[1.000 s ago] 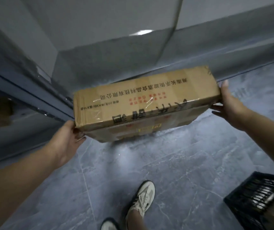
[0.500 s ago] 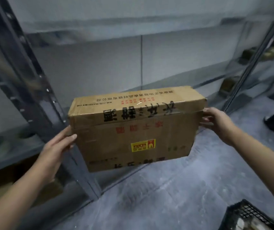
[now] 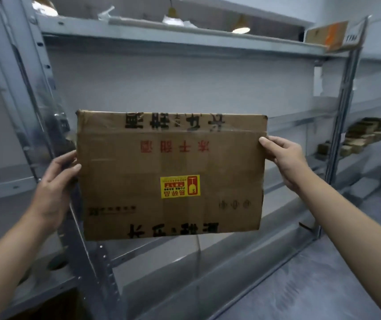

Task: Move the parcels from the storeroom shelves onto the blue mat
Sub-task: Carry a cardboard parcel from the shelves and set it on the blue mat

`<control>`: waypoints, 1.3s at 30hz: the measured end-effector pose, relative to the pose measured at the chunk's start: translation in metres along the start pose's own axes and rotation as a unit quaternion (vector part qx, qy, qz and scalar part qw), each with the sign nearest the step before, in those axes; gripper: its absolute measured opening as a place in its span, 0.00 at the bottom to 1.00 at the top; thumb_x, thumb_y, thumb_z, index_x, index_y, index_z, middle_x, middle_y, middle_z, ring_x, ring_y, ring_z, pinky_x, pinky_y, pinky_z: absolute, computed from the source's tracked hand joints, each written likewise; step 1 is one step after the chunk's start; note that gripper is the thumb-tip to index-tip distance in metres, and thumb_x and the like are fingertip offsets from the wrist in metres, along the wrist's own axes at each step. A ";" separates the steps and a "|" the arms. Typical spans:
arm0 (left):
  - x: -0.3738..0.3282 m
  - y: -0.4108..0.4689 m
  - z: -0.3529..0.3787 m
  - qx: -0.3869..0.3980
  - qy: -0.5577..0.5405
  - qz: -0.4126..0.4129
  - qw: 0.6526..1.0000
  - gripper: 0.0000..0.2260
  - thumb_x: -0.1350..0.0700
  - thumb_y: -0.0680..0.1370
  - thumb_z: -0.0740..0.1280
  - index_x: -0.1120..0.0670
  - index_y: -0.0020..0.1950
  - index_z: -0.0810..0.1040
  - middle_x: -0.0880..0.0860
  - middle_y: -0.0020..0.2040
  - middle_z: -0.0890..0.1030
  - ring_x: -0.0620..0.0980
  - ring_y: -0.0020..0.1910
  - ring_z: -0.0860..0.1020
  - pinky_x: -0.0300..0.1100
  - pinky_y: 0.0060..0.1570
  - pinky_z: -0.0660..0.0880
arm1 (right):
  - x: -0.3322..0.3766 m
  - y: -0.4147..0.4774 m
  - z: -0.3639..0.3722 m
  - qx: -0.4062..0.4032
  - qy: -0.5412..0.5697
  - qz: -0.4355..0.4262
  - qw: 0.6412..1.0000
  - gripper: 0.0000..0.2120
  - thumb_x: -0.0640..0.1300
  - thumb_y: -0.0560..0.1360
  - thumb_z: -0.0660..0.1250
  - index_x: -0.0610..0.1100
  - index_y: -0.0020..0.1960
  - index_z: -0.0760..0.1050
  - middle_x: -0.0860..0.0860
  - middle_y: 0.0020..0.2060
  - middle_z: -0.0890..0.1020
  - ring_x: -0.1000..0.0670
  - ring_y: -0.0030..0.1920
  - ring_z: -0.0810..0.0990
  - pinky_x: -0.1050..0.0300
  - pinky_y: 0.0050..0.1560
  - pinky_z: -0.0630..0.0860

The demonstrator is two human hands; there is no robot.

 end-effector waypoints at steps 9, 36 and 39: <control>-0.080 0.038 0.046 0.108 0.011 0.086 0.990 0.24 0.47 0.79 0.60 0.39 0.75 0.63 0.50 0.71 0.72 0.57 0.68 0.70 0.55 0.58 0.71 | 0.095 0.046 -0.015 0.100 0.182 0.004 0.978 0.12 0.53 0.77 0.59 0.49 0.53 0.78 0.55 0.41 0.79 0.54 0.43 0.77 0.58 0.39 0.76; -0.193 -0.252 -0.164 -0.257 0.115 -0.011 0.959 0.20 0.45 0.80 0.59 0.32 0.71 0.65 0.48 0.70 0.74 0.57 0.68 0.73 0.60 0.61 0.71 | 0.051 -0.107 0.273 0.501 0.151 0.022 0.852 0.22 0.45 0.77 0.57 0.65 0.67 0.68 0.55 0.64 0.76 0.47 0.64 0.73 0.47 0.53 0.73; -0.219 -0.302 -0.200 -0.301 0.128 -0.008 0.945 0.20 0.48 0.81 0.58 0.34 0.72 0.64 0.48 0.70 0.73 0.56 0.68 0.72 0.58 0.61 0.72 | 0.064 -0.159 0.322 0.541 0.150 0.024 0.827 0.24 0.49 0.74 0.60 0.68 0.67 0.66 0.57 0.64 0.73 0.46 0.64 0.70 0.44 0.55 0.71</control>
Point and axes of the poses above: each hand's wrist, its own y-axis towards the middle knuckle, its own z-axis out of the palm, x = y × z, the point moved 3 cm from there along y, towards the middle knuckle
